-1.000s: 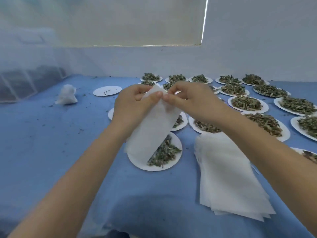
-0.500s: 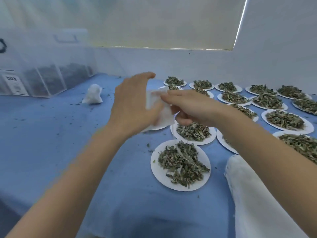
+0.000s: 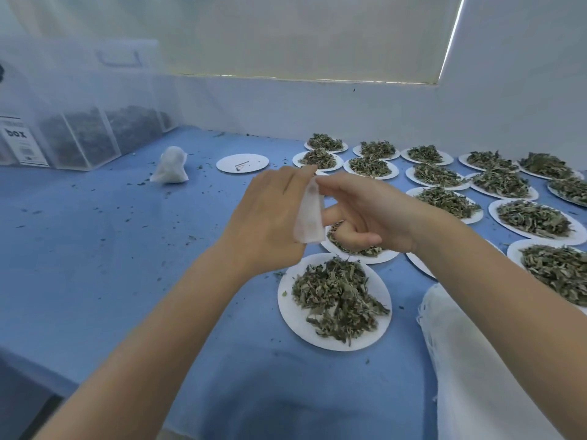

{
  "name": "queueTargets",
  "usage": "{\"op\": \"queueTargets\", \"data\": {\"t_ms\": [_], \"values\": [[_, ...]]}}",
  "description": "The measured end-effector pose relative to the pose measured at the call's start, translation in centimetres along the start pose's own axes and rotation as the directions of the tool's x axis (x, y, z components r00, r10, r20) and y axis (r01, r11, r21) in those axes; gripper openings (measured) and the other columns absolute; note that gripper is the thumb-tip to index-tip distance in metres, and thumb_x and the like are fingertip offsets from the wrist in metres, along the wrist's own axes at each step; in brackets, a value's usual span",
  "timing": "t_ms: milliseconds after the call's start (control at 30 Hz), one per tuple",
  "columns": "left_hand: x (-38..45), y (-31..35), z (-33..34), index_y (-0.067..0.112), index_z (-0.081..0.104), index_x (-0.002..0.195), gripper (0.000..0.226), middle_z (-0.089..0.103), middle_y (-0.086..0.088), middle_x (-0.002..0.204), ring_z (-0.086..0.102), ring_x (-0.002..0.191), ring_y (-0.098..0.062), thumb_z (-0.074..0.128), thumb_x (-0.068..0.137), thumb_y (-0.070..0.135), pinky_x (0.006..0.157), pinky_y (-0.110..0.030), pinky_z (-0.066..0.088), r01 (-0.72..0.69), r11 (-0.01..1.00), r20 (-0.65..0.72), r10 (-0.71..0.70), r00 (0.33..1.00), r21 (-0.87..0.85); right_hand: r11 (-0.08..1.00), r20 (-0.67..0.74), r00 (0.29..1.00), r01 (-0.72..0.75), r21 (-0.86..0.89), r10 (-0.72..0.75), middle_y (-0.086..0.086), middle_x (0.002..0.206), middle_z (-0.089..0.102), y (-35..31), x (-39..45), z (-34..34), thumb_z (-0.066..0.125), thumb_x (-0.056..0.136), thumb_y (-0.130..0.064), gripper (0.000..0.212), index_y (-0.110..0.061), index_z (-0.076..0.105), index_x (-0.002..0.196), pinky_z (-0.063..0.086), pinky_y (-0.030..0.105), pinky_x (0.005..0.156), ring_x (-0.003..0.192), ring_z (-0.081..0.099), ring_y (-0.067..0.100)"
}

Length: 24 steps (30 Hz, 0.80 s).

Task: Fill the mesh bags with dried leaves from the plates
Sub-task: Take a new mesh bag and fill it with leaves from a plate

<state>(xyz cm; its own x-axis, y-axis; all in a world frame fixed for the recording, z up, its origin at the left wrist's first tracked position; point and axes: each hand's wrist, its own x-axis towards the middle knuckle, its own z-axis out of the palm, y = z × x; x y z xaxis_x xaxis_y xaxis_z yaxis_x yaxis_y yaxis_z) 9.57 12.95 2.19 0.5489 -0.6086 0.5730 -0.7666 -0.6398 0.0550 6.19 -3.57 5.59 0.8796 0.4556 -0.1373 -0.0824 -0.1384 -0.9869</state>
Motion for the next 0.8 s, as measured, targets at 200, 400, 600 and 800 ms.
{"op": "queueTargets", "data": {"t_ms": [200, 400, 600, 800], "values": [[-2.4, -1.8, 0.6, 0.007, 0.057, 0.114, 0.057, 0.057, -0.013, 0.095, 0.055, 0.082, -0.037, 0.075, 0.061, 0.014, 0.066, -0.034, 0.034, 0.175, 0.979, 0.045, -0.181, 0.983, 0.107, 0.906, -0.294, 0.945, 0.007, -0.424, -0.144, -0.003, 0.085, 0.073, 2.2, -0.8, 0.1, 0.054, 0.092, -0.040, 0.025, -0.026, 0.067, 0.107, 0.049, 0.020, 0.054, 0.057, 0.062, 0.006], [-3.6, -3.0, 3.5, 0.014, 0.056, 0.118, 0.055, 0.056, -0.007, 0.104, 0.052, 0.090, -0.033, 0.071, 0.066, 0.009, 0.067, -0.029, 0.025, 0.218, 0.974, 0.113, -0.224, 0.968, 0.060, 0.275, -0.219, 0.973, -0.190, -0.943, -0.077, -0.011, 0.094, 0.059, 5.0, -1.6, -0.1, 0.063, 0.073, -0.064, 0.049, -0.031, 0.066, 0.109, 0.046, 0.024, 0.072, 0.081, 0.053, 0.004], [-2.5, -2.4, 5.0, 0.018, 0.056, 0.118, 0.058, 0.059, -0.003, 0.111, 0.053, 0.098, -0.029, 0.068, 0.064, 0.004, 0.070, -0.034, 0.041, 0.197, 0.979, 0.102, -0.190, 0.976, -0.058, 0.192, -0.216, 0.975, -0.202, -0.960, -0.054, -0.007, 0.103, 0.047, 6.3, -1.6, 0.3, 0.068, 0.073, -0.055, 0.059, -0.031, 0.049, 0.124, 0.042, 0.027, 0.078, 0.090, 0.044, 0.010], [-2.2, -2.7, 5.0, 0.015, 0.059, 0.116, 0.061, 0.061, -0.005, 0.102, 0.055, 0.090, -0.032, 0.070, 0.058, 0.000, 0.074, -0.034, 0.034, -0.002, 0.996, 0.154, -0.011, 0.988, 0.088, 0.299, -0.238, 0.960, -0.187, -0.936, -0.145, -0.005, 0.097, 0.064, 6.7, -1.7, 0.4, 0.063, 0.084, -0.028, 0.028, -0.024, 0.065, 0.111, 0.046, 0.020, 0.082, 0.082, 0.056, 0.007]]}}
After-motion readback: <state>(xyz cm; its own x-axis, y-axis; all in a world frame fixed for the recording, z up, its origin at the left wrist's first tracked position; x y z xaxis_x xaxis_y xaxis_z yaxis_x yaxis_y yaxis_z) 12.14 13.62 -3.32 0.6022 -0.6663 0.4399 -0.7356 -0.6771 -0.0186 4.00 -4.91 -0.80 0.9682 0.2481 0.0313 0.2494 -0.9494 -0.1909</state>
